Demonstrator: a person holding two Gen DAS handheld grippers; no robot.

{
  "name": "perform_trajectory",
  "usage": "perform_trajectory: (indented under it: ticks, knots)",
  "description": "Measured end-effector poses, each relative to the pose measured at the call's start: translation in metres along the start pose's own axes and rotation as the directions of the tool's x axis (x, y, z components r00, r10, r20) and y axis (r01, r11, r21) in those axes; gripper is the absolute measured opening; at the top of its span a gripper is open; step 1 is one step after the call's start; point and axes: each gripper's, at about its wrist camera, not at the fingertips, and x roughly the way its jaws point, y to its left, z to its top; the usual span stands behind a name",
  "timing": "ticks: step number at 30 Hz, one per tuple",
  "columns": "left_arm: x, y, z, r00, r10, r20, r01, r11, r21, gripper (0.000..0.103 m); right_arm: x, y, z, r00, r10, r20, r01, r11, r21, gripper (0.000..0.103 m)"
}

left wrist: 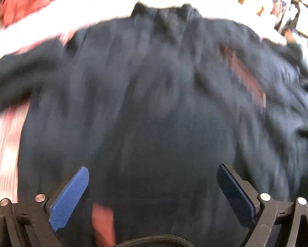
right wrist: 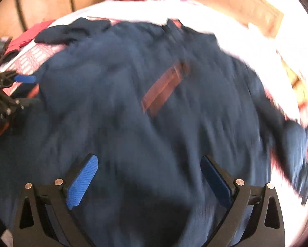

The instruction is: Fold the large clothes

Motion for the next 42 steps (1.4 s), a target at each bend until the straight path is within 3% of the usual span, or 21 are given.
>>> perform_trajectory:
  ticks: [3, 6, 8, 10, 12, 14, 16, 17, 19, 20, 23, 25, 27, 29, 31, 34, 36, 38, 39, 40, 42]
  knots:
    - [0.036, 0.003, 0.063, 0.999, -0.018, 0.038, 0.022, 0.995, -0.102, 0.102, 0.048, -0.019, 0.061, 1.0, 0.029, -0.004, -0.028, 0.994, 0.109, 0.102]
    - [0.089, 0.024, 0.094, 0.993, 0.109, -0.042, -0.112, 0.988, -0.103, 0.102, 0.074, -0.044, 0.082, 0.999, -0.017, -0.031, 0.023, 0.983, 0.182, 0.102]
    - [0.116, 0.058, 0.094, 0.974, 0.186, -0.128, -0.2, 0.973, -0.111, 0.103, 0.105, -0.085, 0.078, 0.992, -0.03, -0.121, 0.057, 0.973, 0.224, 0.102]
    - [0.116, 0.102, 0.091, 0.972, 0.205, -0.116, -0.223, 0.958, -0.178, 0.103, 0.099, -0.117, 0.069, 0.998, -0.006, -0.068, 0.022, 0.97, 0.242, 0.103]
    - [0.104, 0.142, 0.082, 0.962, 0.254, -0.098, -0.27, 0.941, -0.204, 0.103, 0.095, -0.159, 0.053, 0.989, -0.113, -0.094, 0.136, 0.951, 0.279, 0.103]
    - [0.102, 0.164, 0.078, 0.945, 0.31, -0.106, -0.325, 0.927, -0.186, 0.103, 0.092, -0.189, 0.044, 0.989, -0.108, -0.099, 0.136, 0.931, 0.338, 0.103]
    - [0.108, 0.181, 0.085, 0.946, 0.307, -0.107, -0.325, 0.915, -0.241, 0.103, 0.092, -0.2, 0.053, 0.982, -0.16, -0.097, 0.183, 0.923, 0.337, 0.103]
    - [0.111, 0.182, 0.097, 0.937, 0.338, -0.09, -0.349, 0.897, -0.269, 0.103, 0.097, -0.195, 0.071, 0.98, -0.184, -0.073, 0.198, 0.93, 0.31, 0.103]
    - [0.12, 0.17, 0.126, 0.932, 0.359, -0.052, -0.356, 0.879, -0.316, 0.103, 0.107, -0.172, 0.105, 0.99, -0.136, -0.018, 0.136, 0.955, 0.262, 0.103]
    - [0.129, 0.164, 0.139, 0.916, 0.397, -0.062, -0.394, 0.857, -0.332, 0.103, 0.115, -0.159, 0.123, 0.995, -0.098, 0.002, 0.094, 0.967, 0.236, 0.103]
    - [0.14, 0.161, 0.168, 0.866, 0.495, -0.07, -0.464, 0.742, -0.484, 0.103, 0.156, -0.117, 0.176, 1.0, 0.025, -0.009, -0.023, 0.986, 0.166, 0.103]
    - [0.148, 0.17, 0.168, 0.855, 0.514, -0.064, -0.47, 0.718, -0.513, 0.103, 0.181, -0.112, 0.188, 0.999, 0.013, -0.047, -0.006, 0.99, 0.141, 0.103]
    - [0.161, 0.183, 0.158, 0.855, 0.511, -0.09, -0.486, 0.726, -0.486, 0.103, 0.184, -0.134, 0.185, 1.0, 0.014, -0.012, -0.013, 0.992, 0.128, 0.103]
    - [0.161, 0.204, 0.143, 0.887, 0.454, -0.076, -0.427, 0.75, -0.505, 0.103, 0.176, -0.172, 0.166, 0.999, -0.034, -0.011, 0.035, 0.987, 0.156, 0.103]
    - [0.151, 0.223, 0.138, 0.906, 0.417, -0.069, -0.385, 0.747, -0.542, 0.103, 0.168, -0.216, 0.141, 0.995, -0.09, -0.038, 0.096, 0.973, 0.212, 0.103]
    - [0.129, 0.226, 0.121, 0.906, 0.416, -0.078, -0.389, 0.746, -0.54, 0.103, 0.145, -0.285, 0.095, 0.986, -0.158, -0.053, 0.167, 0.942, 0.291, 0.103]
    - [0.108, 0.209, 0.101, 0.889, 0.449, -0.088, -0.427, 0.747, -0.509, 0.103, 0.126, -0.322, 0.07, 0.986, -0.164, -0.032, 0.166, 0.939, 0.301, 0.095]
    - [0.089, 0.178, 0.087, 0.879, 0.473, -0.059, -0.44, 0.758, -0.48, 0.103, 0.12, -0.341, 0.059, 0.967, -0.241, -0.081, 0.255, 0.918, 0.305, 0.095]
    - [0.078, 0.166, 0.085, 0.868, 0.495, -0.042, -0.456, 0.761, -0.461, 0.103, 0.116, -0.354, 0.055, 0.971, -0.224, -0.084, 0.239, 0.9, 0.364, 0.095]
    - [0.069, 0.149, 0.085, 0.866, 0.5, -0.015, -0.455, 0.773, -0.442, 0.103, 0.11, -0.353, 0.056, 0.97, -0.23, -0.081, 0.244, 0.892, 0.381, 0.095]
    - [0.061, 0.115, 0.091, 0.882, 0.47, 0.032, -0.418, 0.813, -0.405, 0.103, 0.111, -0.343, 0.071, 0.969, -0.239, -0.056, 0.244, 0.913, 0.327, 0.096]
